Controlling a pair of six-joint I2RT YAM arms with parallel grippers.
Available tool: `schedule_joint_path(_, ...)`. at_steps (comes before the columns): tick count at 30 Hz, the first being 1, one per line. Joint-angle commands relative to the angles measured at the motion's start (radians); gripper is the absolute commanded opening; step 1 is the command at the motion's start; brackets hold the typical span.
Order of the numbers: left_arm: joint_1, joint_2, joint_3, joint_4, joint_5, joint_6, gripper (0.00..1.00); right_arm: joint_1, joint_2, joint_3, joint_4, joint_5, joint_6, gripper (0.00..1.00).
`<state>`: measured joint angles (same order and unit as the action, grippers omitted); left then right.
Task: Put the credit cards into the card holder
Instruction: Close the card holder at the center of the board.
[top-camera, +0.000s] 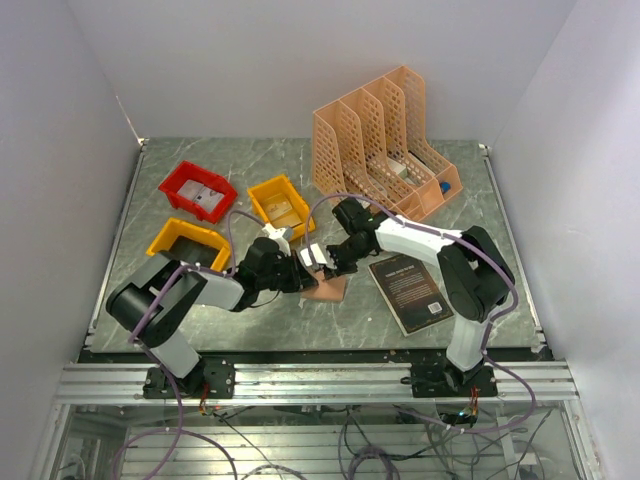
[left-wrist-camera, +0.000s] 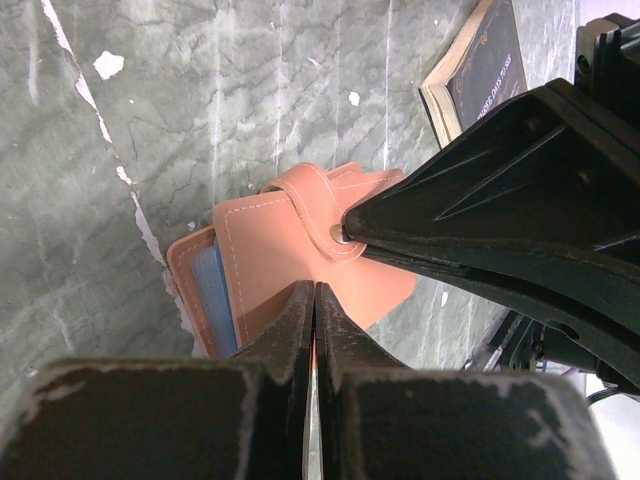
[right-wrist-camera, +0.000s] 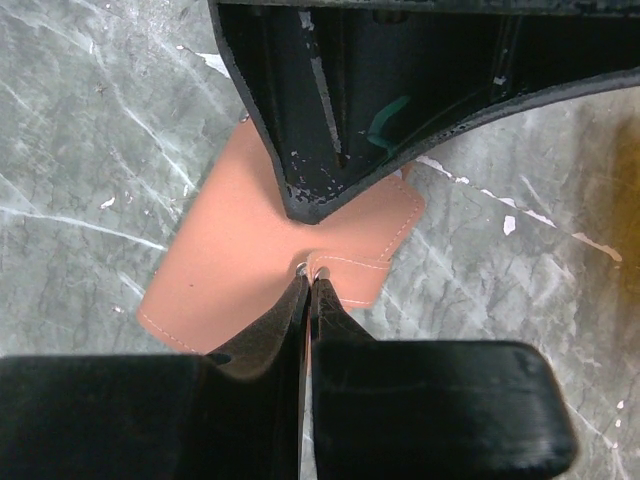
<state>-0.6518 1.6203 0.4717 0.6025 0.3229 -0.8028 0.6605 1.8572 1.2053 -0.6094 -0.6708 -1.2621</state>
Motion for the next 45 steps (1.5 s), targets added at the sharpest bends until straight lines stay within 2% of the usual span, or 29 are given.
schedule_joint_path(1, -0.008, 0.038, -0.018, 0.024, 0.008, 0.006, 0.07, 0.009, -0.027, -0.032, -0.03, 0.013, -0.02, 0.0)
schedule_joint_path(10, -0.006, 0.106, -0.03, 0.048, -0.007, -0.002, 0.07, 0.016, -0.05, -0.076, -0.053, 0.015, -0.073, 0.0)
schedule_joint_path(28, -0.007, 0.094, -0.034, 0.024, -0.016, 0.005, 0.07, 0.112, -0.077, -0.285, 0.024, 0.224, -0.114, 0.0)
schedule_joint_path(37, -0.006, 0.092, -0.035, 0.019, -0.018, 0.005, 0.07, 0.125, -0.091, -0.297, -0.02, 0.172, -0.136, 0.0)
schedule_joint_path(45, -0.006, 0.085, -0.037, 0.015, -0.019, 0.007, 0.07, 0.143, -0.101, -0.32, -0.037, 0.209, -0.155, 0.0)
